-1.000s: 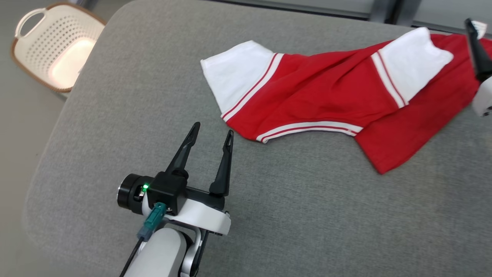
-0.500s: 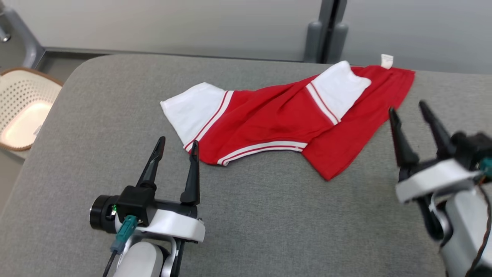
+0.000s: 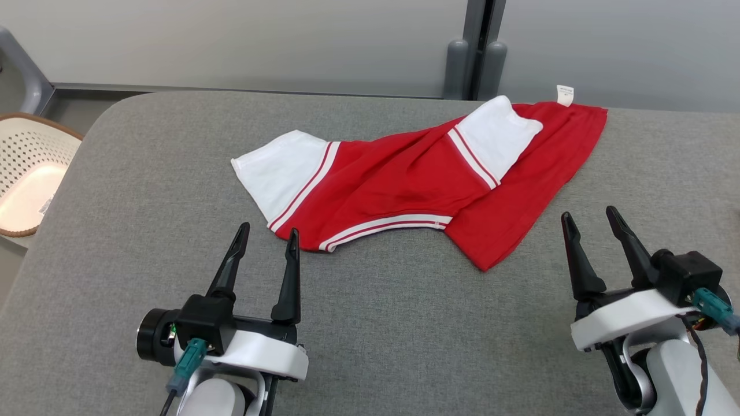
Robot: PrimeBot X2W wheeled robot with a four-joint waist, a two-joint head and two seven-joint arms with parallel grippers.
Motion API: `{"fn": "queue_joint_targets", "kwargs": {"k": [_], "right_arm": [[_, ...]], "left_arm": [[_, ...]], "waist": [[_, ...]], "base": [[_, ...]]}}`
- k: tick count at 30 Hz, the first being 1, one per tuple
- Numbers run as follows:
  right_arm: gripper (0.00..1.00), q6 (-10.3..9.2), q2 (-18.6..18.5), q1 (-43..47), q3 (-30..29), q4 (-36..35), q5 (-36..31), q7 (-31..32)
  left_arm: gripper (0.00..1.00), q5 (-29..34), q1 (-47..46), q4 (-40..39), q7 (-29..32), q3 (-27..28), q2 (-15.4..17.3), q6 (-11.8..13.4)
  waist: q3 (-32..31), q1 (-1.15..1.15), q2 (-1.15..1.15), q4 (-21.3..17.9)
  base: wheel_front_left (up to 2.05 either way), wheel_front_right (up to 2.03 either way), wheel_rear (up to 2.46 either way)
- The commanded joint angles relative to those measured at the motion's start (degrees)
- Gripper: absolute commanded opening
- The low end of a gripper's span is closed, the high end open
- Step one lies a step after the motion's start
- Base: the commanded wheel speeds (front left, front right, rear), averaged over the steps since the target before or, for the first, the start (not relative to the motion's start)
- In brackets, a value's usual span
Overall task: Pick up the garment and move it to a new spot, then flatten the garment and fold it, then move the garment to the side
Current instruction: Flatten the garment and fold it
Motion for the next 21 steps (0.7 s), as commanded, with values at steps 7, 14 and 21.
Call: {"fn": "queue_joint_targets", "kwargs": {"k": [7,14,21], "right_arm": [[1.00,-0.06,0.6,-6.0,-1.2,2.5,3.0,9.2],[1.00,-0.04,-0.4,-12.3,-2.0,9.4,8.5,14.6],[1.00,-0.04,-1.3,-17.2,-4.1,14.9,13.4,16.3]], "left_arm": [[1.00,-1.5,-2.2,-0.2,0.0,-2.4,0.2,0.5],[1.00,-3.5,-4.4,-1.3,0.0,-5.3,0.2,1.6],[1.00,-4.6,-5.6,-1.2,0.0,-6.9,0.2,2.3]], "waist": [[4.9,0.00,0.00,4.4],[8.8,0.00,0.00,9.0],[11.4,0.00,0.00,11.8]], "base": [[0.00,0.00,0.00],[0.00,0.00,0.00],[0.00,0.00,0.00]]}}
